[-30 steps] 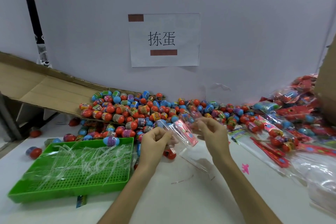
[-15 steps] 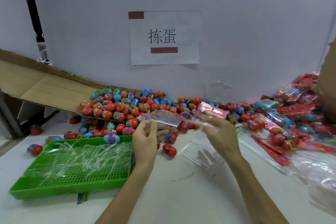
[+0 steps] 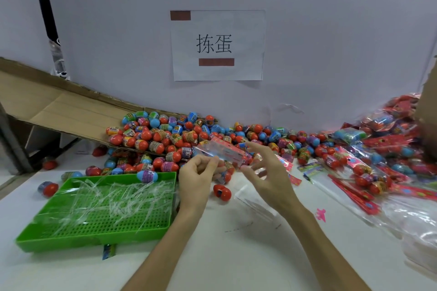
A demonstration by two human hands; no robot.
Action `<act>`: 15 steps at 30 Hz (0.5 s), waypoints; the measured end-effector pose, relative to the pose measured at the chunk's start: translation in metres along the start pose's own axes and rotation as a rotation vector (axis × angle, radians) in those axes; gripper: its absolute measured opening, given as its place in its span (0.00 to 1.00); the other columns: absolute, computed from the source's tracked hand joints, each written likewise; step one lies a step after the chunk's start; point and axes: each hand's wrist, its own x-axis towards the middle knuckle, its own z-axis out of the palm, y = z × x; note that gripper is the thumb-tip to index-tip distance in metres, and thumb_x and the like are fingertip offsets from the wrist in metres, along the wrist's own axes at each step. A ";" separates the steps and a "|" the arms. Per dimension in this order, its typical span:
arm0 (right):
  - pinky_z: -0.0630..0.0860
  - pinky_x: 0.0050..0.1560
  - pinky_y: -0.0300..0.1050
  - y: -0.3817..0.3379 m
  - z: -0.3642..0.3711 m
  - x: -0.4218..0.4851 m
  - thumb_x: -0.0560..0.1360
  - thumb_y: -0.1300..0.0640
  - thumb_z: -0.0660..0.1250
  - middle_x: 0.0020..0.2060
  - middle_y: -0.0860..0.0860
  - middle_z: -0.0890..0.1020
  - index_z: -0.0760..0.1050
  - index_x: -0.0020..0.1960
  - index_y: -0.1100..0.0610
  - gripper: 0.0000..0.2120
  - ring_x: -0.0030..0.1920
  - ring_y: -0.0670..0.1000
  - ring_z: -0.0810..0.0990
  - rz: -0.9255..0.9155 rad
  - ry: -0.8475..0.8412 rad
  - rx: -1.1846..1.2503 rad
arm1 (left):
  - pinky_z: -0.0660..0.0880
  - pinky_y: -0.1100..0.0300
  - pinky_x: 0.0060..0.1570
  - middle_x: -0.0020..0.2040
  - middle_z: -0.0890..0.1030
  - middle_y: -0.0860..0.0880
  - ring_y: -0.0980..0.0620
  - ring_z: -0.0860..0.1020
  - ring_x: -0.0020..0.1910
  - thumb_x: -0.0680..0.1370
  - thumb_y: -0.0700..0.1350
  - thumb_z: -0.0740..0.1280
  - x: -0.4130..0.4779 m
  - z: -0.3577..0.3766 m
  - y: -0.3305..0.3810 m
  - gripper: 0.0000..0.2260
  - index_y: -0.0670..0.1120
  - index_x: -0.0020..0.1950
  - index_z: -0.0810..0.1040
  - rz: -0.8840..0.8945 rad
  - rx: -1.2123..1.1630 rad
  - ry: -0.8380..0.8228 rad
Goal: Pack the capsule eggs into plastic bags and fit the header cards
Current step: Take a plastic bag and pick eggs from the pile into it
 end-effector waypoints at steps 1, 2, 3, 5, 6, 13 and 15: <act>0.79 0.41 0.36 -0.002 0.005 -0.002 0.77 0.52 0.73 0.63 0.36 0.73 0.69 0.75 0.44 0.28 0.45 0.42 0.81 -0.018 -0.043 0.015 | 0.83 0.57 0.41 0.41 0.88 0.48 0.50 0.87 0.43 0.82 0.43 0.71 -0.001 0.000 0.000 0.06 0.43 0.46 0.83 0.016 0.005 -0.029; 0.79 0.39 0.35 -0.003 0.009 -0.004 0.77 0.49 0.73 0.63 0.33 0.71 0.66 0.76 0.41 0.30 0.44 0.43 0.81 -0.033 -0.082 0.029 | 0.84 0.54 0.43 0.41 0.88 0.47 0.48 0.87 0.43 0.81 0.43 0.71 -0.002 0.001 0.000 0.06 0.44 0.46 0.84 0.029 0.007 -0.058; 0.78 0.39 0.34 -0.005 0.013 -0.006 0.77 0.47 0.72 0.62 0.31 0.70 0.66 0.76 0.40 0.30 0.45 0.43 0.81 -0.042 -0.116 0.035 | 0.84 0.50 0.45 0.41 0.88 0.46 0.46 0.87 0.44 0.81 0.43 0.71 -0.003 0.001 0.000 0.06 0.45 0.45 0.85 0.040 0.009 -0.080; 0.77 0.38 0.32 -0.006 0.017 -0.007 0.76 0.43 0.71 0.61 0.31 0.71 0.66 0.76 0.40 0.30 0.46 0.42 0.81 -0.050 -0.143 0.030 | 0.85 0.46 0.47 0.41 0.87 0.46 0.44 0.87 0.43 0.81 0.43 0.71 -0.004 0.002 0.000 0.06 0.46 0.45 0.85 0.049 0.019 -0.088; 0.77 0.38 0.31 -0.007 0.017 -0.007 0.76 0.43 0.71 0.60 0.31 0.71 0.67 0.75 0.41 0.30 0.47 0.42 0.81 -0.044 -0.139 0.027 | 0.85 0.46 0.47 0.41 0.87 0.46 0.44 0.87 0.43 0.81 0.43 0.72 -0.004 0.002 0.000 0.06 0.46 0.45 0.85 0.044 0.021 -0.080; 0.77 0.41 0.33 -0.011 0.011 -0.006 0.78 0.48 0.72 0.61 0.35 0.73 0.71 0.72 0.41 0.24 0.50 0.41 0.80 -0.041 -0.142 -0.024 | 0.83 0.41 0.47 0.37 0.86 0.44 0.40 0.85 0.39 0.81 0.44 0.72 -0.006 0.002 0.004 0.08 0.43 0.45 0.84 0.058 0.066 -0.107; 0.77 0.45 0.34 -0.024 0.001 -0.001 0.78 0.53 0.72 0.64 0.42 0.72 0.71 0.72 0.45 0.24 0.48 0.42 0.80 -0.007 -0.100 -0.086 | 0.83 0.43 0.46 0.38 0.86 0.45 0.41 0.85 0.38 0.81 0.45 0.72 -0.006 0.002 0.003 0.08 0.43 0.44 0.84 0.051 0.061 -0.092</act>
